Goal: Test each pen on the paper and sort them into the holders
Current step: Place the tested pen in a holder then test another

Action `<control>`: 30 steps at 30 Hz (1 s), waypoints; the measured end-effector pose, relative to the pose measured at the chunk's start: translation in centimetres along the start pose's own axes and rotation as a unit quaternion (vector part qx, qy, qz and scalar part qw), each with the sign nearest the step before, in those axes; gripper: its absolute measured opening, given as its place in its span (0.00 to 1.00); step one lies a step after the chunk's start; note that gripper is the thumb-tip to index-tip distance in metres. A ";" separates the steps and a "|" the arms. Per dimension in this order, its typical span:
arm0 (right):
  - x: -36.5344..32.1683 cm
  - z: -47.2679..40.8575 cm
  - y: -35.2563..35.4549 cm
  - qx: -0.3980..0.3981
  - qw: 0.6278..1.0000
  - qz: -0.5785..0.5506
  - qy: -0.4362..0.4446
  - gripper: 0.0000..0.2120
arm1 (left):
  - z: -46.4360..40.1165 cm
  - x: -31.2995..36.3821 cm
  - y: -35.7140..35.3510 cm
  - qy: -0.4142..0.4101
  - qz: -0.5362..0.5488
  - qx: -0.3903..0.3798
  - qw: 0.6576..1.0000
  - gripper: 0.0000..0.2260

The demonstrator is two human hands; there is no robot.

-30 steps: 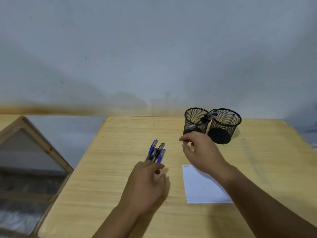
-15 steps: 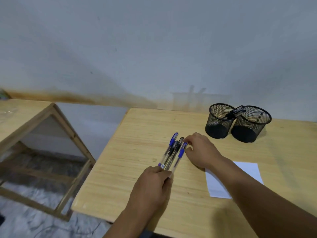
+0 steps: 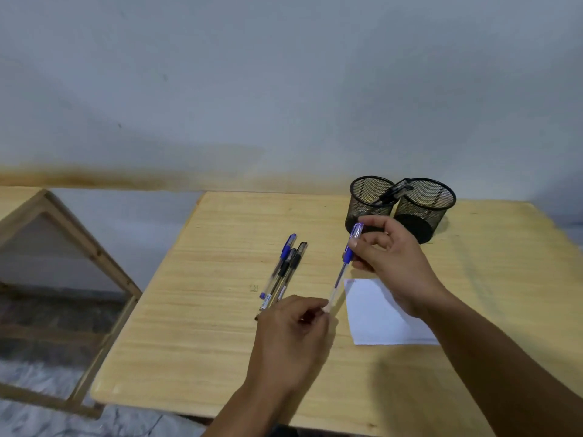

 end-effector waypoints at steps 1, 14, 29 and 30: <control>0.0 0.4 0.5 0.009 1.000 -0.024 -0.012 0.13 | -0.2 0.3 -0.6 0.004 0.009 -0.002 1.000 0.07; -0.8 3.3 4.8 0.065 0.997 -0.036 -0.008 0.08 | -2.4 3.9 -6.2 0.003 0.098 -0.118 0.988 0.09; 0.9 6.3 2.5 0.032 0.996 0.079 0.007 0.03 | -4.2 2.0 -5.6 0.136 0.215 -0.103 0.962 0.05; 1.0 6.3 2.3 0.030 0.996 0.084 0.011 0.03 | -4.2 1.9 -5.5 0.135 0.210 -0.099 0.963 0.05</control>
Point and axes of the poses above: each hand's wrist, its own z-axis away from the middle knuckle, its own y-axis out of the back of the hand, x = y × z, the point moved 9 cm from there along -z, towards the middle knuckle, and after that the axes turned 3 degrees about -x, right-handed, at the moved point
